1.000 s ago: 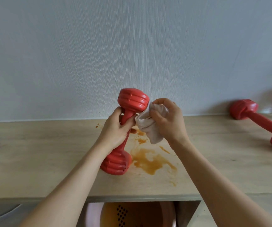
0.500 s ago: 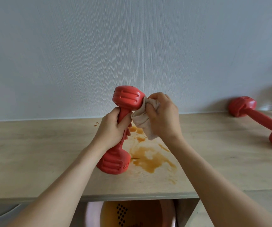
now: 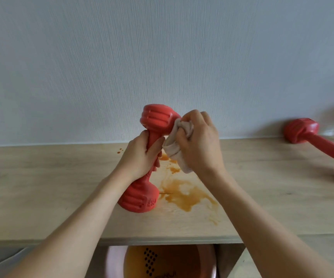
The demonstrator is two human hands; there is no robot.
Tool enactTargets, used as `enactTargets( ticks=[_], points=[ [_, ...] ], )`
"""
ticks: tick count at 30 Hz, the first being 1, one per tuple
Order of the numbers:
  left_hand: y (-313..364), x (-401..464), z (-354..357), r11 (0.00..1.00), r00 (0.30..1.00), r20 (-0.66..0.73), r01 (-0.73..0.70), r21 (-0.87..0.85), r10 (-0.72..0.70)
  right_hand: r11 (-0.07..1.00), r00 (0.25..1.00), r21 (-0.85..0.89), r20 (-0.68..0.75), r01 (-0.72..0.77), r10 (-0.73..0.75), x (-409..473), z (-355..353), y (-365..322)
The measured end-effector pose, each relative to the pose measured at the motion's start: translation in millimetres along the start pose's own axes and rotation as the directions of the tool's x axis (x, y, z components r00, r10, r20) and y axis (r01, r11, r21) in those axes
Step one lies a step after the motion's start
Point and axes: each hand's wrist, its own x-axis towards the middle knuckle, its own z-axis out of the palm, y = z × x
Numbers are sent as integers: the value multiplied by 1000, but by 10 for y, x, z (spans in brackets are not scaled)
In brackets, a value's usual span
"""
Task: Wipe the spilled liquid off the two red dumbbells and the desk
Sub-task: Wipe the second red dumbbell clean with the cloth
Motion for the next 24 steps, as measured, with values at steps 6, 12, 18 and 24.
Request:
enactTargets(
  ticks=[6, 12, 18, 24],
  points=[
    [25, -58, -4, 1000, 999, 49, -19, 0, 19, 999, 999, -5, -9, -36, 35, 93, -15, 66],
    [27, -60, -14, 998, 999, 50, -5, -65, 8, 998, 999, 30, 6, -53, 53, 102, -67, 46],
    [9, -85, -9, 997, 998, 56, 4, -78, 0, 992, 995, 75, 18, -98, 97, 64, -14, 52],
    [-20, -84, -16, 979, 979, 194, -29, -199, 68, 762, 882, 446, 235, -471, 407, 24, 48, 346]
  ],
)
